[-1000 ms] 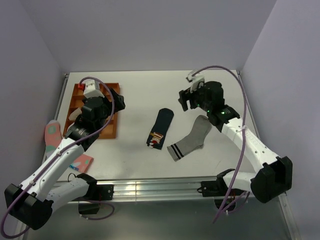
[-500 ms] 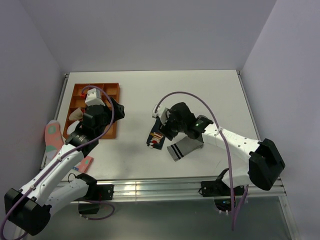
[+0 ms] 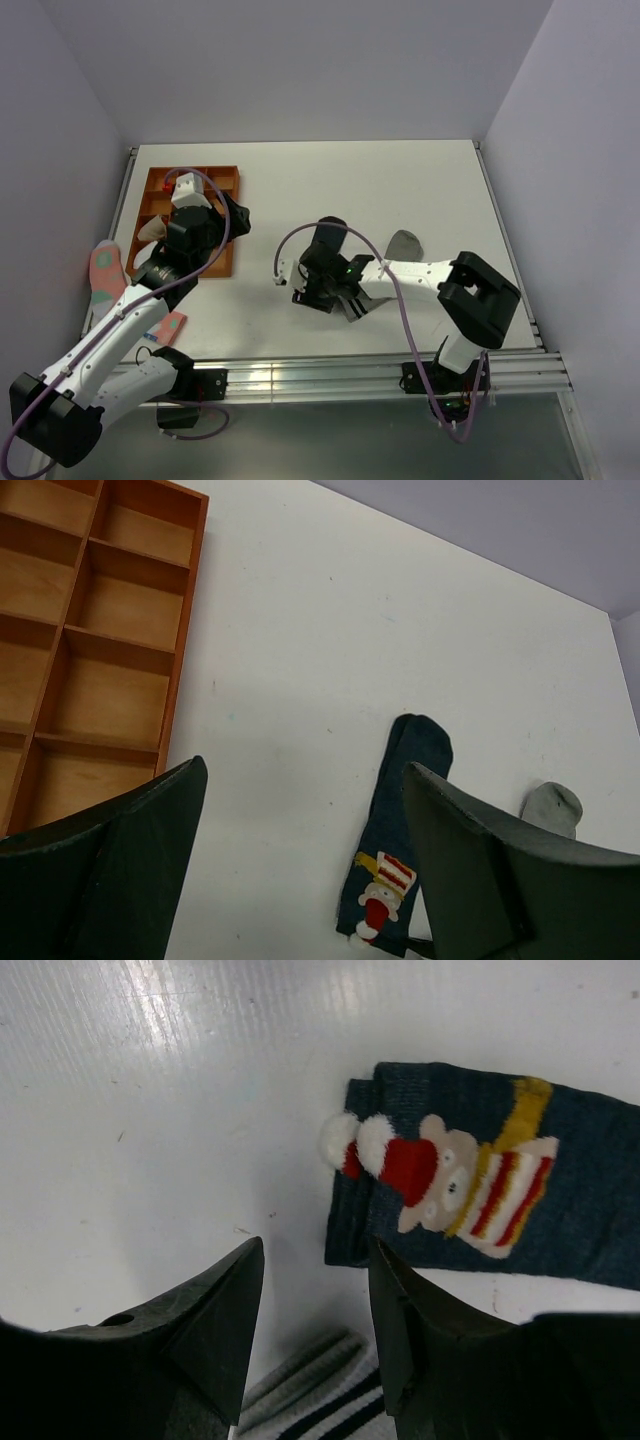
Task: Roll the socks
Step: Roll the sock at the center of the board.
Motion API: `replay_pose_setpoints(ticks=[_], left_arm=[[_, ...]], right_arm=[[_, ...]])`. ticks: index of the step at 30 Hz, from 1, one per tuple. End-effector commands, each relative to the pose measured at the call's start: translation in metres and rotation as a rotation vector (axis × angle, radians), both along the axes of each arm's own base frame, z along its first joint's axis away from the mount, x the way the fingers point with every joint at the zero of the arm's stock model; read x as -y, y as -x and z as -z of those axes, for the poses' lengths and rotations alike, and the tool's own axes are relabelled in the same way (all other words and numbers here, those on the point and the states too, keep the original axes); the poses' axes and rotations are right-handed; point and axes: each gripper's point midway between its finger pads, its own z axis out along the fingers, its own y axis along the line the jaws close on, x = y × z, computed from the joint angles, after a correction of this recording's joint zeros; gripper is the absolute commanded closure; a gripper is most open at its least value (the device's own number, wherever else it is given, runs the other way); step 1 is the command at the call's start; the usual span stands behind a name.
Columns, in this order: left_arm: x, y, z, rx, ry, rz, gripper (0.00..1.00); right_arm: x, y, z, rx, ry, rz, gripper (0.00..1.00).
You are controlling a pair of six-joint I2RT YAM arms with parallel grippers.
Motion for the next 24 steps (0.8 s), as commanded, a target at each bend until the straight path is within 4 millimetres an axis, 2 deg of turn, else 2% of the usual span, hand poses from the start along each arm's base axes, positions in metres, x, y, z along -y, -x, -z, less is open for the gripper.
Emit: replay_pose_setpoints(ticks=[1, 6, 9, 11, 15, 18, 24], left_arm=[[-0.001, -0.002, -0.026, 0.065, 0.015, -0.004, 0.15], [-0.003, -0.003, -0.027, 0.070, 0.004, -0.011, 0.14], [-0.002, -0.005, -0.026, 0.067, 0.002, -0.008, 0.14], [0.000, -0.005, -0.025, 0.066, 0.003, 0.000, 0.14], [0.002, -0.007, -0.021, 0.055, 0.000, 0.007, 0.14], [0.004, -0.008, -0.019, 0.052, 0.007, 0.015, 0.14], [0.003, -0.008, -0.019, 0.046, 0.003, 0.015, 0.14]], right_arm=[[-0.023, -0.014, -0.015, 0.067, -0.042, -0.012, 0.47], [-0.025, -0.018, -0.006, 0.083, -0.019, -0.001, 0.48], [-0.025, -0.024, -0.009, 0.111, -0.011, 0.022, 0.49], [-0.024, -0.028, -0.014, 0.128, -0.009, 0.037, 0.50], [-0.030, -0.030, -0.042, 0.142, -0.055, 0.060, 0.50], [-0.033, -0.032, -0.048, 0.137, -0.058, 0.068, 0.50], [-0.034, -0.032, -0.034, 0.119, -0.035, 0.058, 0.50]])
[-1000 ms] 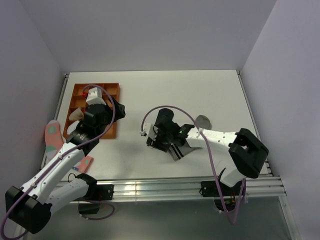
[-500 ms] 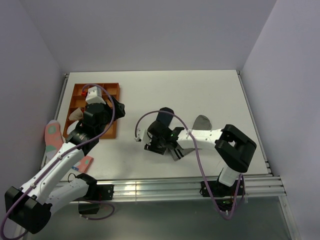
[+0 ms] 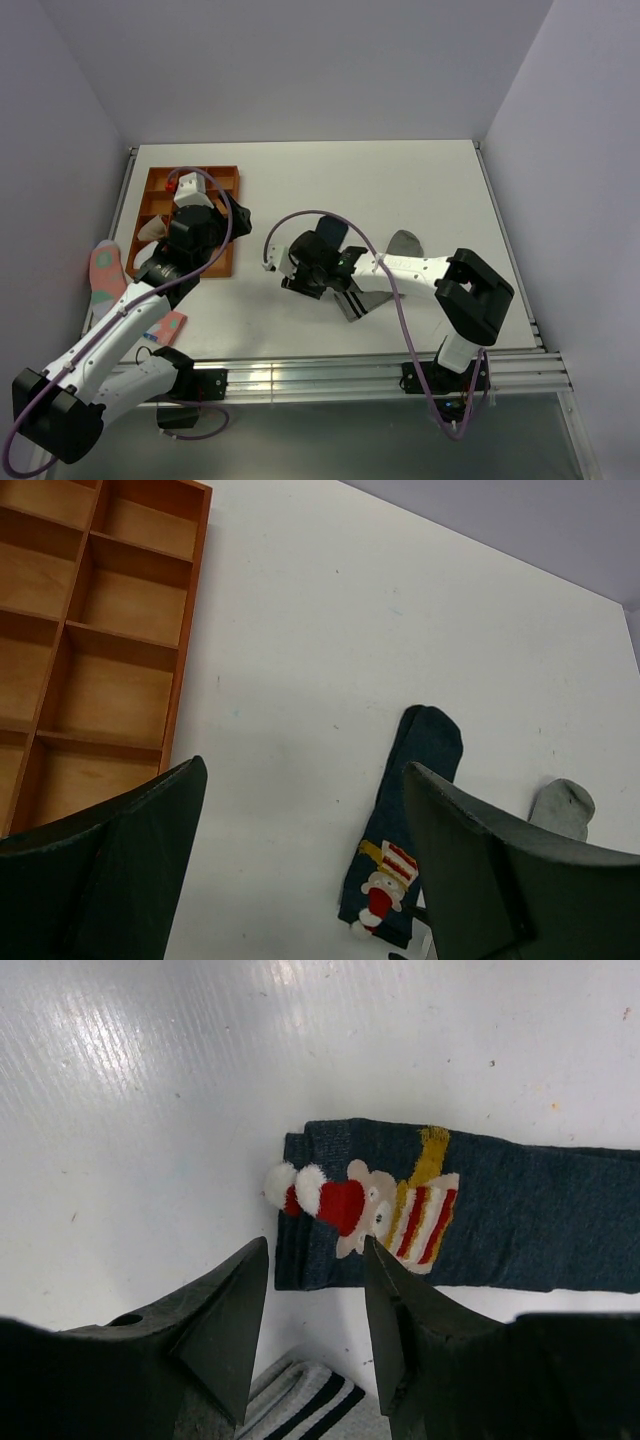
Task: Roll the socks
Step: Roll the sock at the center of the board.
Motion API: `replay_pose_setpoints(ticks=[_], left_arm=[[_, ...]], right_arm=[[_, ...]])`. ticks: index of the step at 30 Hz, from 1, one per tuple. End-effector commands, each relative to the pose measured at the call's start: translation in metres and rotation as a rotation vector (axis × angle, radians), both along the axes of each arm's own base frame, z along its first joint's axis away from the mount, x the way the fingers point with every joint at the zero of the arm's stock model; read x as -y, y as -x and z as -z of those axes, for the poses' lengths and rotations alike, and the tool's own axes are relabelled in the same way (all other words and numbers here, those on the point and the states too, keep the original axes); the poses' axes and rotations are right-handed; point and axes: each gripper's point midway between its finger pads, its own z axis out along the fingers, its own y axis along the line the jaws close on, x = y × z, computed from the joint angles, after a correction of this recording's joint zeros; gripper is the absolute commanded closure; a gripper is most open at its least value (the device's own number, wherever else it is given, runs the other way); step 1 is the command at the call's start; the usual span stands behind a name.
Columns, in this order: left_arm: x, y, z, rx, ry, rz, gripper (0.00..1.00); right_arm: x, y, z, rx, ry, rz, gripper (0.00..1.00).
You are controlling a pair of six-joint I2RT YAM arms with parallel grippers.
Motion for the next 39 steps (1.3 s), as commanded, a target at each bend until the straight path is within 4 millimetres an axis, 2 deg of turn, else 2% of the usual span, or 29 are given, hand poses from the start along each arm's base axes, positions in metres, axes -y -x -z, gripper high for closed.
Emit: replay_pose_setpoints(ticks=[1, 6, 26, 39], left_arm=[[0.003, -0.005, -0.025, 0.061, 0.018, 0.012, 0.14], [0.003, -0.006, -0.023, 0.059, 0.019, 0.013, 0.14], [0.006, -0.011, -0.003, 0.036, 0.017, 0.018, 0.14], [0.009, -0.018, 0.008, 0.019, 0.016, 0.030, 0.14]], right_arm=[[-0.009, -0.002, -0.010, 0.009, -0.028, 0.001, 0.50], [-0.008, -0.006, 0.002, 0.018, -0.004, 0.006, 0.50], [0.002, 0.000, 0.028, -0.013, 0.047, 0.004, 0.51], [0.006, -0.002, 0.031, -0.033, 0.082, 0.017, 0.54]])
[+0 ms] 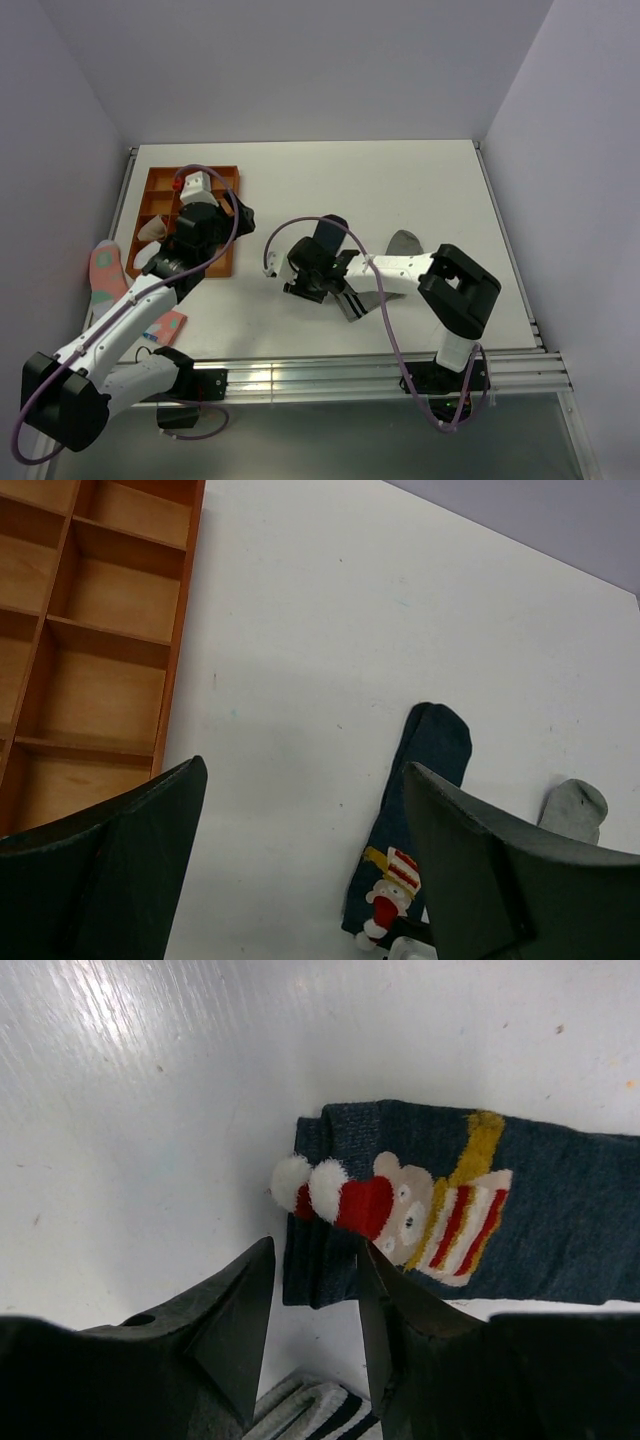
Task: Roll the socks
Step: Roll the sock at the center of the board.
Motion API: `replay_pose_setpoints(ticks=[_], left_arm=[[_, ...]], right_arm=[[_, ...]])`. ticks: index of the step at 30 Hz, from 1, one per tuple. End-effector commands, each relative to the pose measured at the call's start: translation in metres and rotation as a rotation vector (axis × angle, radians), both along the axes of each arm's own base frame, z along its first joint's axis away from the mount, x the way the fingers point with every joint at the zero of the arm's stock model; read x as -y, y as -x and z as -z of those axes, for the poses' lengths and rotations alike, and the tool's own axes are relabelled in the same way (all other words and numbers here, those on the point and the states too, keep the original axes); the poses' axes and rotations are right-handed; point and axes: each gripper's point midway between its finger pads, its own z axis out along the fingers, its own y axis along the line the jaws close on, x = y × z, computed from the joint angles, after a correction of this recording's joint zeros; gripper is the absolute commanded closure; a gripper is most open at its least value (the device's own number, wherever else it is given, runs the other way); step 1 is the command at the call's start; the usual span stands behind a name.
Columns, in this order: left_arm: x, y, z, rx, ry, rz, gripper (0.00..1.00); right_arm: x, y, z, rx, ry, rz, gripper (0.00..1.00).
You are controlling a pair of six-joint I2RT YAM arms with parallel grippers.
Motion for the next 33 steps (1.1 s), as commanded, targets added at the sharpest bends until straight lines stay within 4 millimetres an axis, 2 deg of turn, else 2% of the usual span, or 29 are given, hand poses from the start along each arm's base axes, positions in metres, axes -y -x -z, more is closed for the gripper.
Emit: replay_pose_setpoints(ticks=[1, 7, 11, 13, 17, 20, 21, 23, 24, 25, 27, 29, 32, 33], left_arm=[[0.006, -0.007, -0.008, 0.043, 0.019, 0.023, 0.14], [0.007, -0.010, -0.006, 0.041, 0.016, 0.029, 0.14], [0.007, -0.011, -0.004, 0.034, 0.015, 0.032, 0.15], [0.008, -0.010, -0.002, 0.031, 0.016, 0.034, 0.15], [0.009, -0.008, 0.009, 0.010, 0.018, 0.042, 0.15], [0.013, -0.010, 0.014, 0.013, 0.030, 0.055, 0.21], [0.015, -0.009, 0.016, 0.010, 0.034, 0.064, 0.25], [0.017, -0.009, 0.020, 0.007, 0.036, 0.073, 0.30], [0.018, -0.010, 0.022, 0.007, 0.039, 0.078, 0.37], [0.020, -0.009, 0.023, 0.005, 0.042, 0.092, 0.40], [0.023, -0.008, 0.026, 0.019, 0.050, 0.109, 0.48], [0.028, -0.003, 0.032, 0.019, 0.060, 0.143, 0.51], [0.041, 0.002, 0.026, 0.076, 0.093, 0.227, 0.55], [0.043, 0.006, 0.035, 0.072, 0.094, 0.250, 0.55]], right_arm=[[-0.002, -0.005, 0.004, -0.001, 0.028, 0.008, 0.55], [-0.002, -0.005, 0.009, -0.019, 0.054, 0.001, 0.60], [-0.002, -0.005, 0.011, -0.028, 0.067, -0.005, 0.67], [0.000, -0.002, 0.010, -0.036, 0.071, -0.016, 0.74], [0.001, 0.008, 0.000, -0.094, 0.039, -0.072, 0.77], [0.004, 0.015, -0.009, -0.173, -0.001, -0.105, 0.77], [0.006, 0.020, -0.011, -0.214, -0.009, -0.118, 0.78], [0.011, 0.016, -0.015, -0.257, -0.034, -0.112, 0.80], [0.012, 0.025, -0.015, -0.324, -0.046, -0.128, 0.82], [0.015, 0.018, -0.019, -0.342, -0.065, -0.115, 0.83], [0.023, 0.020, -0.018, -0.406, -0.066, -0.111, 0.84], [0.023, 0.017, -0.021, -0.439, -0.094, -0.106, 0.84], [0.023, 0.020, -0.025, -0.502, -0.122, -0.121, 0.84], [0.025, 0.025, -0.022, -0.539, -0.114, -0.121, 0.84]])
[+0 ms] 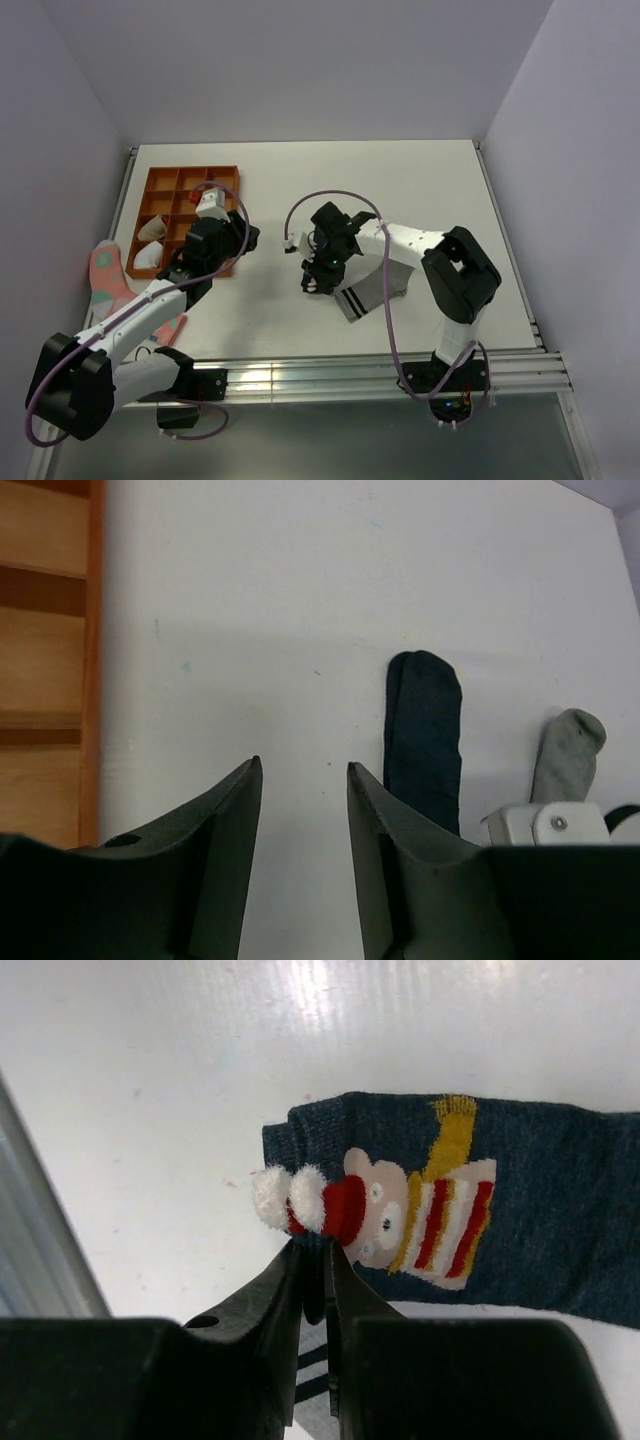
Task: Roll the socks
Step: Roll the sock at the center of the board.
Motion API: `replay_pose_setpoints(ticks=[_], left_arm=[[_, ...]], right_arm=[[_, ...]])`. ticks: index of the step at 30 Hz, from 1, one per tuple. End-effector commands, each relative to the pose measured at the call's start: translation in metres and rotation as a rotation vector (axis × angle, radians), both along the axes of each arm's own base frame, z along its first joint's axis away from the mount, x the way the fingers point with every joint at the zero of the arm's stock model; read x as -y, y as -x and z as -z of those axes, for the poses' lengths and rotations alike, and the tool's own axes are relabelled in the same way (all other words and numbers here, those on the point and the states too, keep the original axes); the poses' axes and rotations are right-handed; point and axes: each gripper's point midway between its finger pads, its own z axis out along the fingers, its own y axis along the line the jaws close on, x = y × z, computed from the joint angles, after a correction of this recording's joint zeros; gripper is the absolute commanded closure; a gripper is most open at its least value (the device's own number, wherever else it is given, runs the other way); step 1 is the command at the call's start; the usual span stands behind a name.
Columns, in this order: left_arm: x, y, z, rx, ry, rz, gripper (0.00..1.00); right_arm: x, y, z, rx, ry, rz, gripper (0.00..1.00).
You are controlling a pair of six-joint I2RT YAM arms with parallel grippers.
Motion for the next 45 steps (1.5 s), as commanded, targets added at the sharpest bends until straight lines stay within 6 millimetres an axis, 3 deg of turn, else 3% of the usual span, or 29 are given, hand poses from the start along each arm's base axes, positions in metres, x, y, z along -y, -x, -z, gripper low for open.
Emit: replay_pose_setpoints(ticks=[1, 4, 9, 12, 14, 15, 16, 19, 30, 45], left_arm=[[0.022, 0.002, -0.027, 0.152, 0.075, 0.128, 0.55], [0.033, 0.009, -0.023, 0.192, 0.088, 0.214, 0.55], [0.060, 0.031, -0.001, 0.233, 0.101, 0.392, 0.52], [0.071, 0.035, -0.003, 0.274, 0.151, 0.439, 0.52], [0.084, 0.042, 0.014, 0.250, 0.158, 0.480, 0.52], [0.090, 0.042, 0.006, 0.297, 0.175, 0.497, 0.51], [0.100, 0.047, 0.020, 0.271, 0.167, 0.531, 0.52], [0.112, 0.058, 0.022, 0.315, 0.196, 0.571, 0.51], [0.135, 0.090, 0.031, 0.320, 0.171, 0.730, 0.43], [0.150, 0.092, 0.060, 0.268, 0.062, 0.811, 0.42]], right_arm=[[-0.008, 0.017, -0.011, -0.129, -0.056, -0.060, 0.84], [-0.007, 0.018, -0.007, -0.183, -0.053, -0.057, 0.85], [-0.005, 0.024, -0.001, -0.284, -0.063, -0.066, 0.85], [-0.003, 0.030, 0.000, -0.393, -0.079, -0.058, 0.85], [-0.002, 0.023, -0.001, -0.421, -0.090, -0.032, 0.85], [0.001, 0.025, 0.001, -0.456, -0.076, -0.021, 0.86], [0.001, 0.024, 0.001, -0.465, -0.081, -0.021, 0.86], [0.004, 0.024, 0.002, -0.490, -0.089, 0.001, 0.86], [0.010, 0.012, 0.008, -0.558, -0.087, 0.091, 0.88], [0.009, 0.007, -0.005, -0.610, -0.126, 0.100, 0.88]])
